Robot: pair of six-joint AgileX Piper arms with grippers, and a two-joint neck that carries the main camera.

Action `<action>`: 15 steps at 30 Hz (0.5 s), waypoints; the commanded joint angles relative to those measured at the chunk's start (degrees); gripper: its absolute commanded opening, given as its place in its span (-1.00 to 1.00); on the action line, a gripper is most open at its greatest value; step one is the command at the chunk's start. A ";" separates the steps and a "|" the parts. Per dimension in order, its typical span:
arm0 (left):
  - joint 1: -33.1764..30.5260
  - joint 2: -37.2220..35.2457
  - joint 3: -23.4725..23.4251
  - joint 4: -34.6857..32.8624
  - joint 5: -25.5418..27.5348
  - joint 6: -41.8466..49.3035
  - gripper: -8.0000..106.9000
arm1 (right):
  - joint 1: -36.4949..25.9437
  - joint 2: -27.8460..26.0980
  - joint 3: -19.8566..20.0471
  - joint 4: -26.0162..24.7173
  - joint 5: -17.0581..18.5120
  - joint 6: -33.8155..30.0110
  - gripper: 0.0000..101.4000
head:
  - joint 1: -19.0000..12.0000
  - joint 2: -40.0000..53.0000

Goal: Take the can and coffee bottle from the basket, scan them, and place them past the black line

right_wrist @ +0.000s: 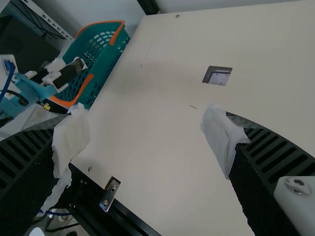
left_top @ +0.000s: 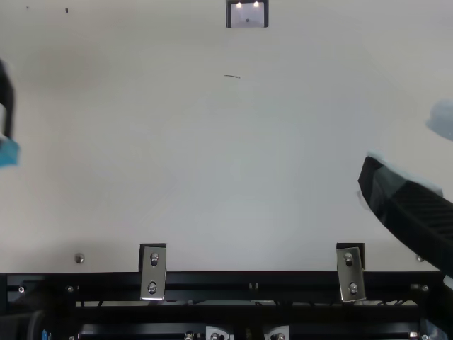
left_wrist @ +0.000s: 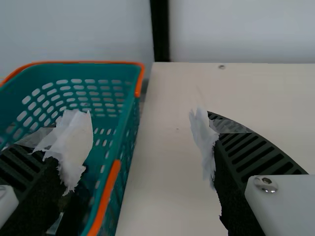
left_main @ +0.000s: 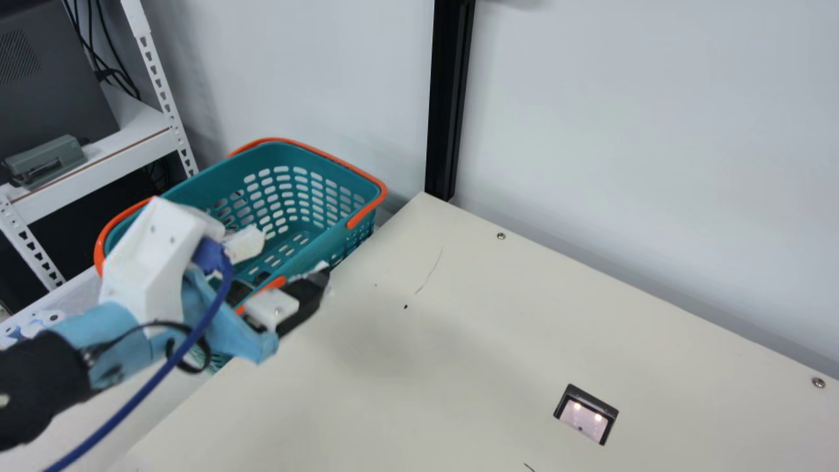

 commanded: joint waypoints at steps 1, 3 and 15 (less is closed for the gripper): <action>6.35 6.81 -3.53 2.24 0.38 -2.44 0.71 | 0.00 0.00 0.00 0.00 0.00 0.00 1.00 | -1.48 0.80; 9.91 10.87 -6.54 4.46 0.86 -3.95 0.71 | 0.00 0.00 0.00 0.00 0.00 0.00 1.00 | -1.48 0.80; 23.83 34.67 -29.84 26.04 16.72 -16.59 0.71 | 0.00 0.00 0.00 0.00 0.00 0.00 1.00 | -1.48 0.80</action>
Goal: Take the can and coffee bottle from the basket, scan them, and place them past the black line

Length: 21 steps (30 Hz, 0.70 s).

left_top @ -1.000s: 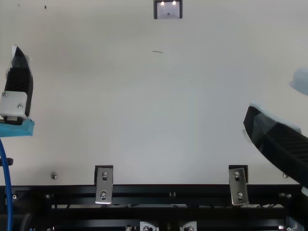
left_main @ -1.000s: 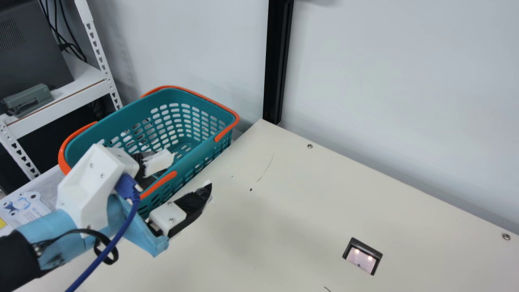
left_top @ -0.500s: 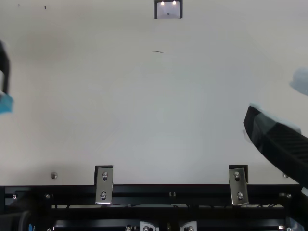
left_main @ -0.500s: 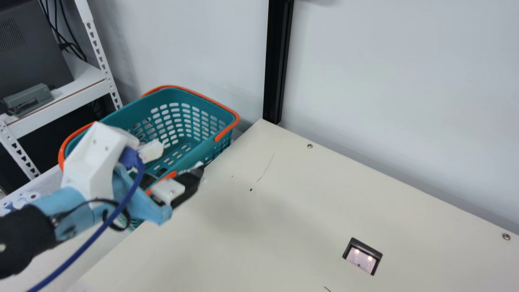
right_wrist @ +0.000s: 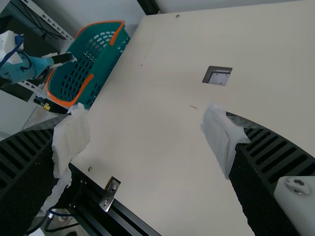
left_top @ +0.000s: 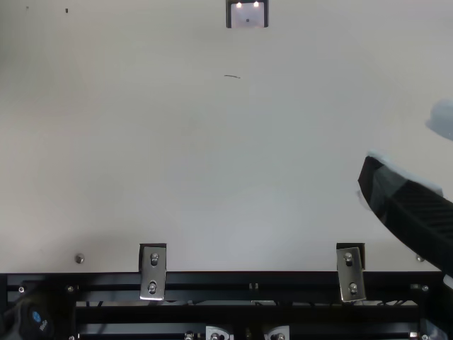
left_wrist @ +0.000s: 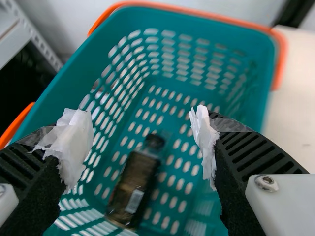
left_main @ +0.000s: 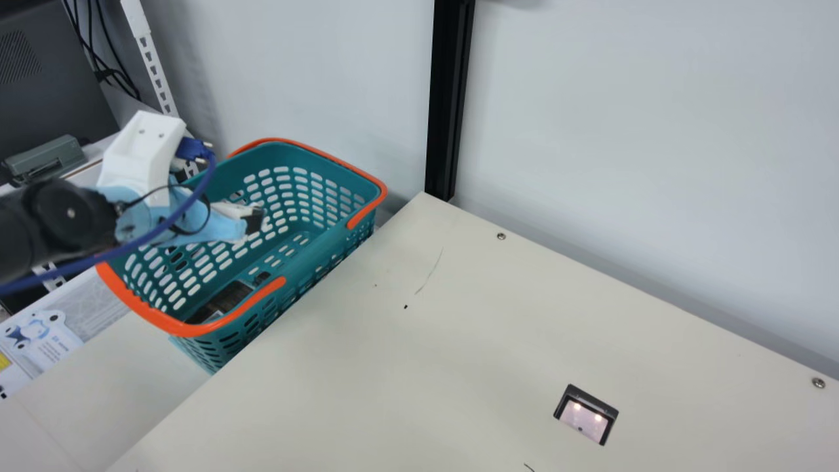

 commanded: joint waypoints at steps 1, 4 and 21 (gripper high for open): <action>0.92 7.34 -8.71 10.18 7.97 -6.55 0.71 | 0.00 0.00 0.00 0.00 0.00 0.00 1.00 | -1.48 0.80; -1.41 11.52 -15.18 17.98 15.63 -14.11 0.71 | 0.00 0.00 0.00 0.00 0.00 0.00 1.00 | -1.48 0.80; -8.28 34.96 -41.37 25.37 37.91 -18.29 0.71 | 0.00 0.00 0.00 0.00 0.00 0.00 1.00 | -1.48 0.80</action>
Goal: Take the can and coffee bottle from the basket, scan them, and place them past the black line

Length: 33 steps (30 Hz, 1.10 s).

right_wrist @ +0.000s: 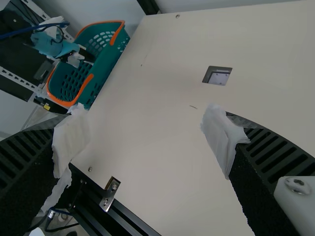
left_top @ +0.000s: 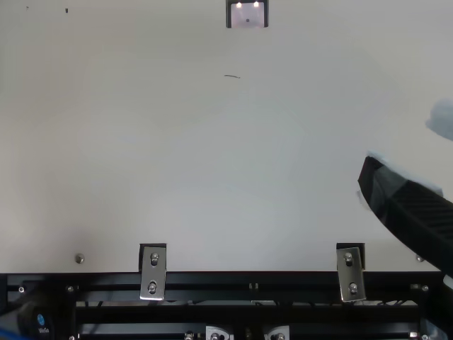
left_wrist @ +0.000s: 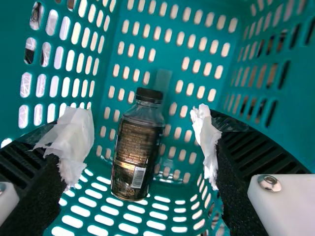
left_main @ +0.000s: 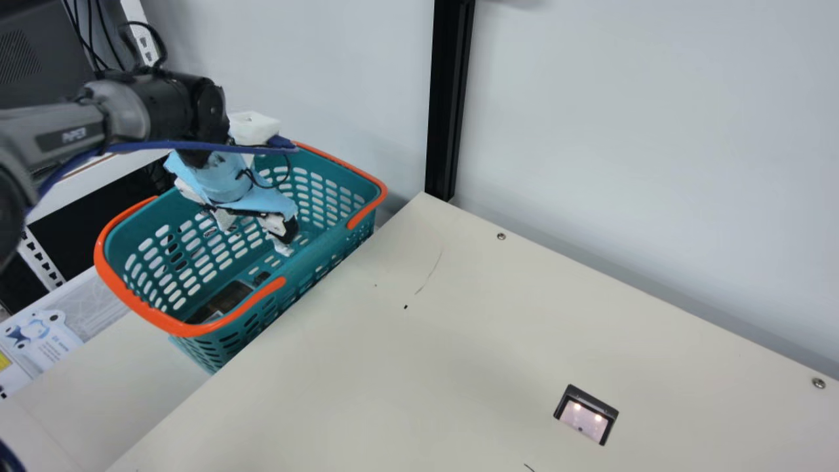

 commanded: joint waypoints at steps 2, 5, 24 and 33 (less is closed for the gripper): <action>0.66 4.82 -4.41 0.70 1.50 0.78 0.71 | 0.00 0.00 0.00 0.00 0.00 0.00 1.00 | -1.48 1.09; 1.40 7.82 -6.65 0.70 2.32 1.93 0.71 | 0.00 0.00 0.00 0.00 0.00 0.00 1.00 | -1.48 1.09; 3.45 18.83 -11.71 -0.77 3.84 8.65 0.71 | 0.00 0.00 0.00 0.00 0.00 0.00 1.00 | -1.48 1.09; 3.91 20.58 -9.31 -1.28 2.79 13.23 0.71 | 0.00 0.00 0.00 0.00 0.00 0.00 1.00 | -1.48 1.09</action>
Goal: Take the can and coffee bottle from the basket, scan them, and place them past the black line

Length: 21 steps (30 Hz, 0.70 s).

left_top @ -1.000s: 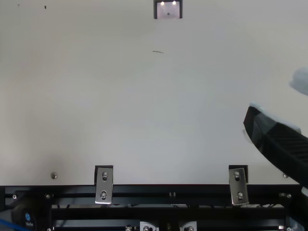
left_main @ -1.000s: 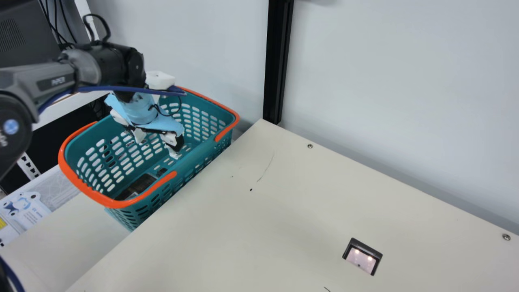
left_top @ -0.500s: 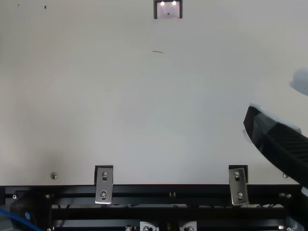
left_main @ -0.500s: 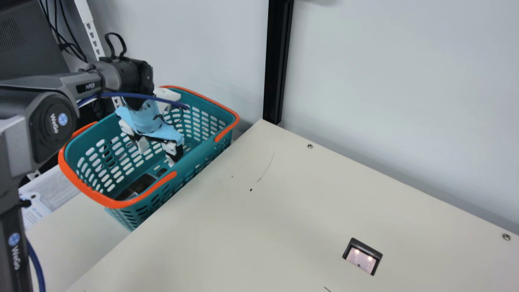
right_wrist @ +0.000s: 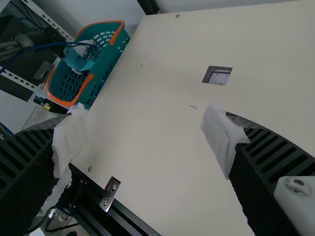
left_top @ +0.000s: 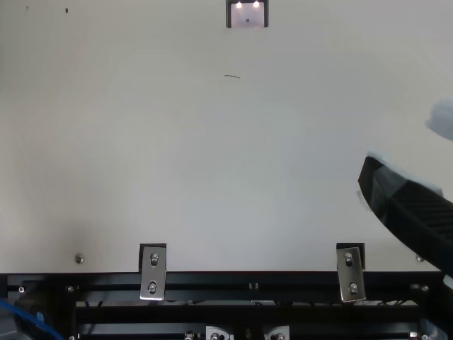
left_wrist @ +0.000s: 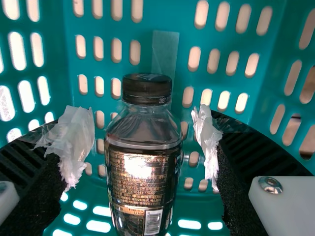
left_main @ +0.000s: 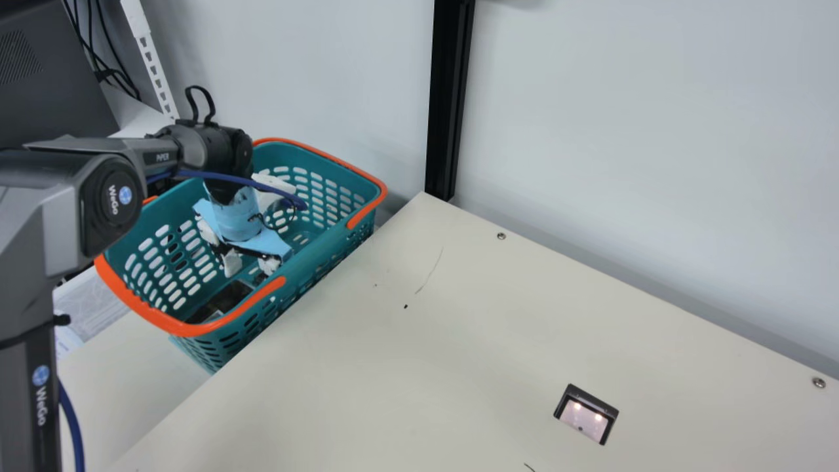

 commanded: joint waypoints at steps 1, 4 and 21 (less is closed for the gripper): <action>0.12 0.15 0.61 -0.19 -0.17 1.05 0.71 | 0.00 0.00 0.00 0.00 0.00 0.00 1.00 | -1.19 0.80; 0.17 0.29 1.42 -0.07 -0.68 2.08 0.71 | 0.00 0.00 0.00 0.00 0.00 0.00 1.00 | -1.19 0.80; 2.49 0.66 6.12 -1.09 -5.50 6.36 0.71 | 0.00 0.00 0.00 0.00 0.00 0.00 1.00 | -1.19 0.80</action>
